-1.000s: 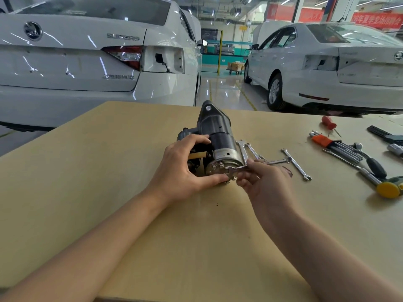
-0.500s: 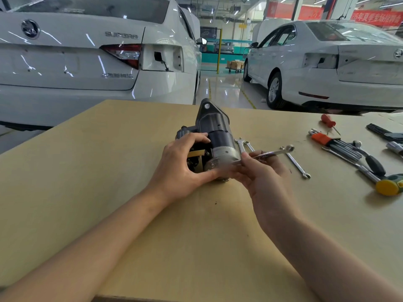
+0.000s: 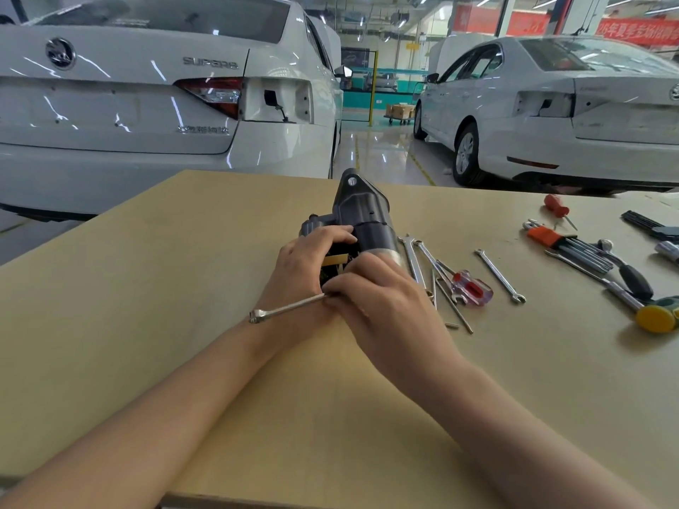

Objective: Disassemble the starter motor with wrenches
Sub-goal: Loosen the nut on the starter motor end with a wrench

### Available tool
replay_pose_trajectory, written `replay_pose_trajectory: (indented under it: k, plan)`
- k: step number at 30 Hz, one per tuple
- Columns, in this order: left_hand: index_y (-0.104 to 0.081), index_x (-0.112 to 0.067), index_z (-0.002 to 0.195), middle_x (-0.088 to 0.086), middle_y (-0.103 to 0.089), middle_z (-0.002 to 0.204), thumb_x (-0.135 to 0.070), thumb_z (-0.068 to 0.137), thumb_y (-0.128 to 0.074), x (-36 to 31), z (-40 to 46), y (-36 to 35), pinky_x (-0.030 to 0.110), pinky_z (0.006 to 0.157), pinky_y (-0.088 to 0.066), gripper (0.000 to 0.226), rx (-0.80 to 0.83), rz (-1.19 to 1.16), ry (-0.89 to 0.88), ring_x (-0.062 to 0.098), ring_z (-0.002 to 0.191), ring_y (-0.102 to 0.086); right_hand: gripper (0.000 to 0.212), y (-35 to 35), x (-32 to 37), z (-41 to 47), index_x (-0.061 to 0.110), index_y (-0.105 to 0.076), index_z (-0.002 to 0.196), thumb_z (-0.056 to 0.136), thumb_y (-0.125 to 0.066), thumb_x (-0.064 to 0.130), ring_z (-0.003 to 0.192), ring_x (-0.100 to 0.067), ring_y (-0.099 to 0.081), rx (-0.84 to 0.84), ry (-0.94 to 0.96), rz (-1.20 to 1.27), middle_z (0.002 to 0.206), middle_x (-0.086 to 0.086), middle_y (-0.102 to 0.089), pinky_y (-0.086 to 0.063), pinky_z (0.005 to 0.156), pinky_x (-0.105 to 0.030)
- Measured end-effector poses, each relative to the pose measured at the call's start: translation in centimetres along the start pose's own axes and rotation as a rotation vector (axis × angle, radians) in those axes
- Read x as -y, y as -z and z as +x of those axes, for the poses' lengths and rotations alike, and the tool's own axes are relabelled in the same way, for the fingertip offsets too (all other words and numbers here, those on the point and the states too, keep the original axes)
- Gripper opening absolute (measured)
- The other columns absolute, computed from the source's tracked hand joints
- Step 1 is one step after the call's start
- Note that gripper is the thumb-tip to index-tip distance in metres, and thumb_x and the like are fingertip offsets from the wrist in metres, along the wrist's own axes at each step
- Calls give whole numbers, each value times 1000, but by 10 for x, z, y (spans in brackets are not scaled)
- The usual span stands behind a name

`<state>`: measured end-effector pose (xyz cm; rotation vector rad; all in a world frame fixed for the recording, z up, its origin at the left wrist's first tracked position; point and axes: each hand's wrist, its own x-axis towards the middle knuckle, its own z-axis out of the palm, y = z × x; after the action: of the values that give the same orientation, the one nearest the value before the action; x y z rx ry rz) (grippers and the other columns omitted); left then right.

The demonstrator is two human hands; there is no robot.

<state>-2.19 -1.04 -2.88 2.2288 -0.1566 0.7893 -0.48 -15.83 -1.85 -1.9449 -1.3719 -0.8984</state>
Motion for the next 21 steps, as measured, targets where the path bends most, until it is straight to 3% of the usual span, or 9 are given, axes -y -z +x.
replay_pose_trajectory:
  k: [2, 4, 6, 10, 12, 21]
  plan:
    - [-57, -16, 123, -7, -57, 134, -36, 64, -61, 1, 0, 0, 51, 106, -40, 62, 11, 0, 9, 19, 124, -54, 7, 4, -1, -1, 5, -72, 89, 83, -69, 3, 81, -24, -61, -25, -15, 87, 86, -7, -64, -51, 71, -32]
    - [-56, -24, 123, -11, -57, 132, -50, 59, -67, 0, -2, 0, 49, 105, -42, 70, 8, -20, 53, 22, 124, -53, 9, 11, -1, -3, 13, -69, 87, 85, -67, 5, 79, -15, -59, -152, -162, 321, 85, 1, -63, -47, 72, -23]
    - [-53, -33, 123, -17, -55, 131, -61, 56, -74, -2, -3, 0, 46, 105, -42, 76, 13, 2, 84, 20, 124, -50, 16, 17, -4, -2, 25, -62, 84, 88, -63, 9, 70, -9, -58, -303, -441, 585, 76, 12, -61, -47, 68, -22]
    - [-53, -30, 123, -17, -55, 131, -59, 56, -85, -5, -3, 1, 46, 105, -41, 79, 13, 10, 93, 19, 123, -50, 11, 25, -17, 0, 11, -60, 85, 92, -58, 2, 54, -9, -55, -380, -1006, 1088, 66, -1, -61, -46, 53, -20]
    - [-54, -27, 123, -14, -58, 128, -56, 56, -85, -7, -3, 1, 45, 105, -41, 79, 4, 9, 92, 18, 122, -52, 8, 24, -21, 0, 7, -59, 89, 92, -56, 0, 52, -10, -54, -372, -1167, 1276, 68, -6, -59, -46, 51, -20]
    - [-54, -28, 121, -15, -59, 126, -65, 55, -82, -8, -3, 0, 46, 104, -41, 81, -2, 8, 86, 16, 121, -52, 12, 19, -22, -2, 7, -60, 84, 90, -56, -3, 58, -15, -62, -374, -1172, 1317, 68, -7, -63, -52, 56, -23]
